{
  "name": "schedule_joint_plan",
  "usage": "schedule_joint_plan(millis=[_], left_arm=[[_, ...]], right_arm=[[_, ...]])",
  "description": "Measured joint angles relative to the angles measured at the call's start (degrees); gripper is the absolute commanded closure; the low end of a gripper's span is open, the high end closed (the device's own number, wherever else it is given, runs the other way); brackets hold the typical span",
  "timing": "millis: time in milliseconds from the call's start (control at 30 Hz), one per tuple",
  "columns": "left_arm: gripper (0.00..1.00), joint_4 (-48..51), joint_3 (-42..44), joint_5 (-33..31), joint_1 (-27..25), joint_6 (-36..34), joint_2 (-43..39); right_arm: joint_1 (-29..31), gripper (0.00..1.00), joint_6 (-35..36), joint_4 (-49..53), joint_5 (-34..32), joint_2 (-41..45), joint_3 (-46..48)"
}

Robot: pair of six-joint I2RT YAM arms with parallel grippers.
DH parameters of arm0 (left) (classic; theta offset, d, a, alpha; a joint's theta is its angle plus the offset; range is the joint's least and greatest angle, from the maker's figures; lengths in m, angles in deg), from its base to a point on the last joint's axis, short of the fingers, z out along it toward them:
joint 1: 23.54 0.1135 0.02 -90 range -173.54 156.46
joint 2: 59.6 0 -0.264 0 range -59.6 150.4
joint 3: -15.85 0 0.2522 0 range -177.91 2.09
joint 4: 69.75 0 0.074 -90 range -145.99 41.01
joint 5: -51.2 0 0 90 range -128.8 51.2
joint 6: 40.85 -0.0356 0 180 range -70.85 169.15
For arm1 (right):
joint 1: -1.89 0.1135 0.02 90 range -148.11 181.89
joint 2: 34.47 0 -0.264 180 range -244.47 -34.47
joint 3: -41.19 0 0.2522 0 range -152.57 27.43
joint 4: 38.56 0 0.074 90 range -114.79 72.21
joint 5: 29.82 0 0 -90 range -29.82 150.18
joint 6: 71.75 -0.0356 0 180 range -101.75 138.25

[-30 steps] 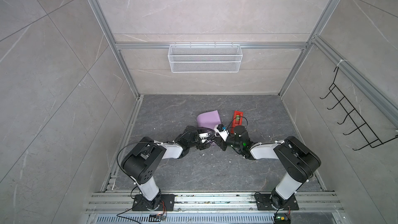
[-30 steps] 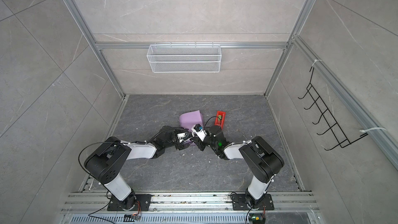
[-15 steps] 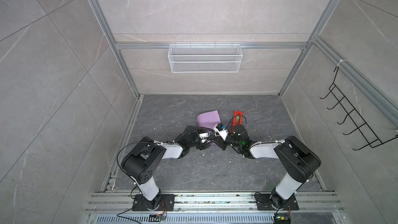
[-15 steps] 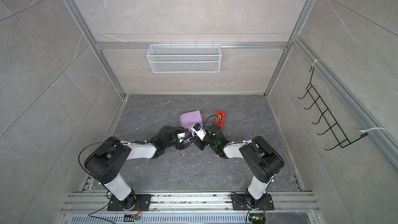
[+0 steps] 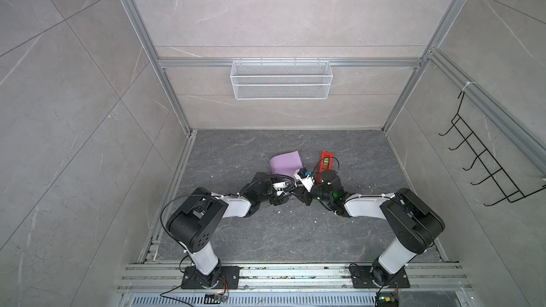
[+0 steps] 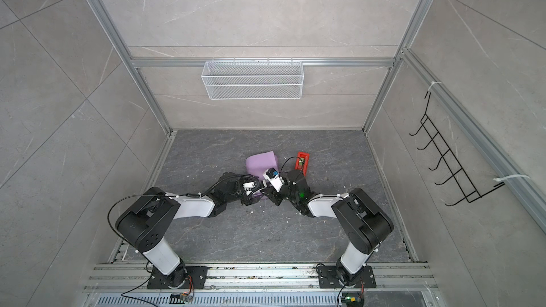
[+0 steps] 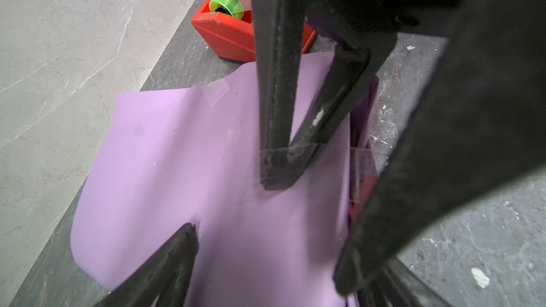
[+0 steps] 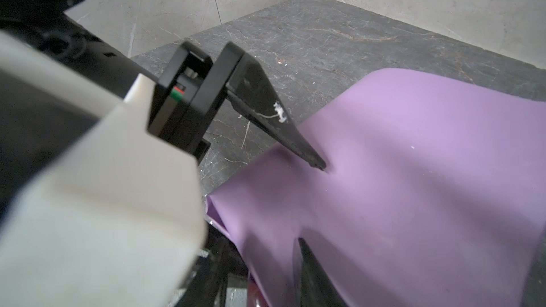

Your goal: Wrap the gift box in paper

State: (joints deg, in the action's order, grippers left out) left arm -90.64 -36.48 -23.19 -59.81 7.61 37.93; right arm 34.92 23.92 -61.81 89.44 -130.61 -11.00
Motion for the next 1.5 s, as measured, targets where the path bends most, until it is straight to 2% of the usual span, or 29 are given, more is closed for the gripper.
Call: schedule_joint_plan(millis=[167,367,633,800,1067,1200,1500], left_arm=[[0.19,0.0,0.0,0.0,0.0,0.0,0.0],[0.19,0.0,0.0,0.1,0.0,0.2,0.0],[0.19,0.0,0.0,0.1,0.1,0.2,0.0],[0.19,0.0,0.0,0.5,0.3,0.3,0.0],[0.19,0.0,0.0,0.8,0.3,0.5,0.0],[0.19,0.0,0.0,0.9,0.3,0.5,0.0],[0.19,0.0,0.0,1.0,0.3,0.6,0.0]], right_arm=[[-1.0,0.60,-3.2,-0.5,2.3,0.8,0.0],[-2.3,0.64,-6.2,-0.5,4.1,2.4,0.1],[-3.4,0.82,-10.4,0.0,6.4,8.3,2.6],[-3.5,0.89,-13.7,1.9,7.8,11.0,4.0],[-3.1,1.00,-17.7,2.5,8.5,10.0,6.1],[-1.9,1.00,-17.2,-1.0,8.3,6.9,6.7],[-1.1,1.00,-8.4,-9.9,8.1,0.0,7.3]])
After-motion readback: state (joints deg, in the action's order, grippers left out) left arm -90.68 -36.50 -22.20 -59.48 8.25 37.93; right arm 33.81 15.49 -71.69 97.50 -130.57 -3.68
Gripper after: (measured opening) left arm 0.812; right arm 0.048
